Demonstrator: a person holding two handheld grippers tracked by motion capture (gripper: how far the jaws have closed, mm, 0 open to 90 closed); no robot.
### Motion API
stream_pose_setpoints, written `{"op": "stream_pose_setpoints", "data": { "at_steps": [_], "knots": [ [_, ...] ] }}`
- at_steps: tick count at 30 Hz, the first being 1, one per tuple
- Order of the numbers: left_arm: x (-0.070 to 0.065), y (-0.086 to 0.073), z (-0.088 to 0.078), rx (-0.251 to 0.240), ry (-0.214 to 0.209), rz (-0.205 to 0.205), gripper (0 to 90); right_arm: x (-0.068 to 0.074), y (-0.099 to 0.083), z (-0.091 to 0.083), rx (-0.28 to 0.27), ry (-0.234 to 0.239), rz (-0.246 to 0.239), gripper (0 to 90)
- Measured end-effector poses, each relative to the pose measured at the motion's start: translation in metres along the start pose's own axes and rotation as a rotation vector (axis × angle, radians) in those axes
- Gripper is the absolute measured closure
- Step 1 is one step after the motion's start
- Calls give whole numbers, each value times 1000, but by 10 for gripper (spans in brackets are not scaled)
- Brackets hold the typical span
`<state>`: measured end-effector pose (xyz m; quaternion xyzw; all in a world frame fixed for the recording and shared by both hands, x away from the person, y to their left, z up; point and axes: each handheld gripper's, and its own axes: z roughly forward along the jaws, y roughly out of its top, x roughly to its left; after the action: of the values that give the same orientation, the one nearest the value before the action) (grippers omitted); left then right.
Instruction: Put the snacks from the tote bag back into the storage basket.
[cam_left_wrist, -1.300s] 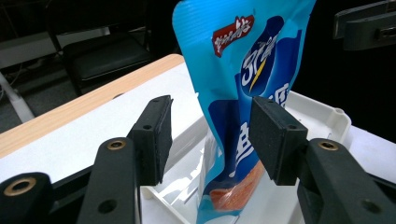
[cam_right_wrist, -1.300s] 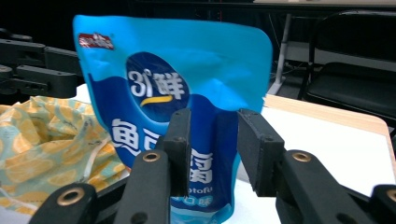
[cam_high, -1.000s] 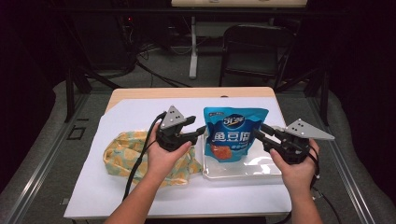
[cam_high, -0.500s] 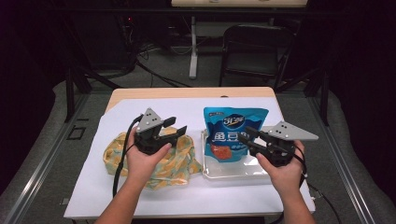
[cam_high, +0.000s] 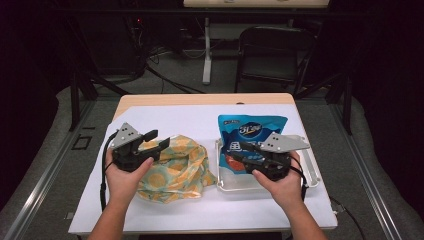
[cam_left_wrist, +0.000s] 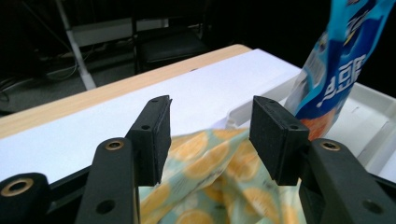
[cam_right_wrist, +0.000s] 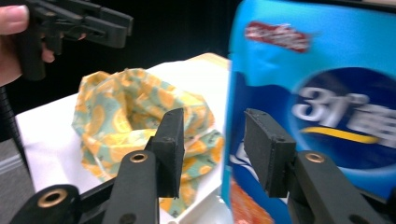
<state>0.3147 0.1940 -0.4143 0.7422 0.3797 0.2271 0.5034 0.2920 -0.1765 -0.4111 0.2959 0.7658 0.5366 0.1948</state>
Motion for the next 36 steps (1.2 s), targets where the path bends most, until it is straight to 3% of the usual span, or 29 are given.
{"op": "stream_pose_setpoints", "data": {
  "at_steps": [8, 12, 15, 21, 30, 36],
  "knots": [
    [18, -18, -16, -5, 16, -38, 483, 17, -5, 17, 21, 56, -43, 563],
    [21, -25, -20, 1, 24, -33, 483, 26, -20, 28, 41, 95, -30, 559],
    [22, -30, -21, 9, 25, -25, 484, 32, -33, 38, 85, 89, -45, 560],
    [24, -37, -22, 20, 31, -32, 483, 44, -50, 48, 87, 101, -69, 560],
    [24, -43, -20, 34, 32, -29, 482, 46, -76, 59, 120, 96, -45, 560],
    [24, -46, -15, 59, 36, -9, 482, 48, -90, 67, 137, 115, -1, 557]
  ]
}}
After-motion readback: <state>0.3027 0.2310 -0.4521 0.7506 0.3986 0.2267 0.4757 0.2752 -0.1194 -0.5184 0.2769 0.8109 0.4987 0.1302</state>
